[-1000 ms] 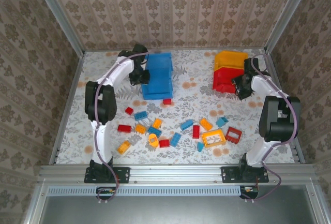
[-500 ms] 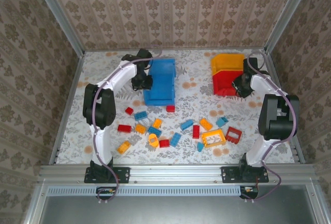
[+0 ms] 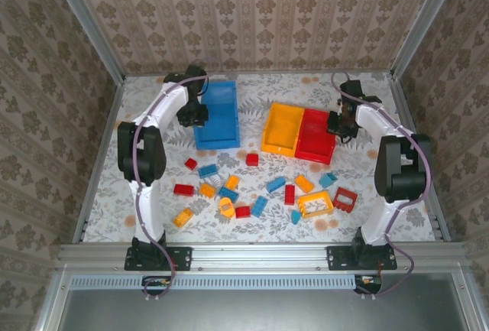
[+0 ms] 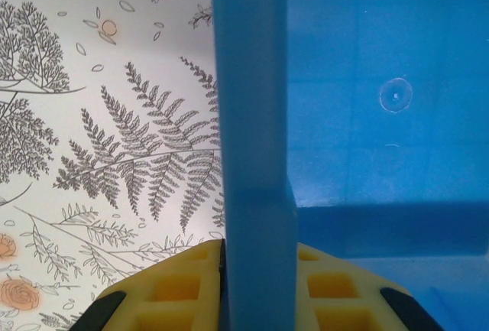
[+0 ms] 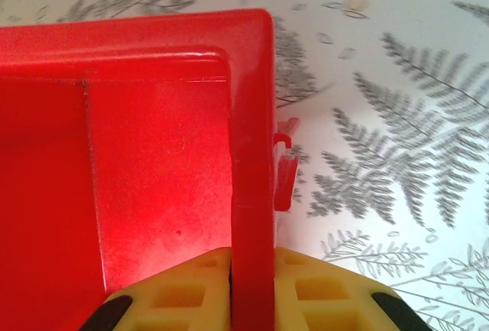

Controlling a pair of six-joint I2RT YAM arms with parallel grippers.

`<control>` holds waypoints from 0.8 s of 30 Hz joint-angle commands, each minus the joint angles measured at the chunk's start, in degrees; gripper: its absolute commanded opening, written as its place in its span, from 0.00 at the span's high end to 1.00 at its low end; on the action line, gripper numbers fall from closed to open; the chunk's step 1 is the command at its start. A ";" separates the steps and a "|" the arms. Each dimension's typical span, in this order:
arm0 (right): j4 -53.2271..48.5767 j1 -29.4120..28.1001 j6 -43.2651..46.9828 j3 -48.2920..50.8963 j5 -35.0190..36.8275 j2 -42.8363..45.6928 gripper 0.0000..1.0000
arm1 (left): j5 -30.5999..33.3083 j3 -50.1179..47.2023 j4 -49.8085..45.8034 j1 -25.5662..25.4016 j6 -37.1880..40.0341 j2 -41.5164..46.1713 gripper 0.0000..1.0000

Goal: Sort the legos into containers by color

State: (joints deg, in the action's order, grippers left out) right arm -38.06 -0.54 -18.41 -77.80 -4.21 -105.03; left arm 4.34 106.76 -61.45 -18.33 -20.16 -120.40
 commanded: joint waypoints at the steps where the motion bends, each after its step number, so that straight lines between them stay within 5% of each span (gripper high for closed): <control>1: -2.90 -1.48 6.56 -4.65 -2.12 -3.44 0.84 | -0.11 3.37 -1.83 -0.81 1.87 -1.71 1.00; 19: -10.14 -2.90 11.20 -28.30 -5.10 -19.97 0.82 | -1.62 6.47 -3.54 -2.61 0.67 -5.17 1.00; 24: -11.06 -2.91 10.58 -30.29 -4.85 -20.57 0.70 | -1.76 6.18 -3.68 -2.53 -0.12 -5.01 0.97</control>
State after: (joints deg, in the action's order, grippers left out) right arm -46.28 -3.07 -8.16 -105.65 -9.41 -124.90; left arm 2.96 112.49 -62.39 -20.60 -19.75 -124.77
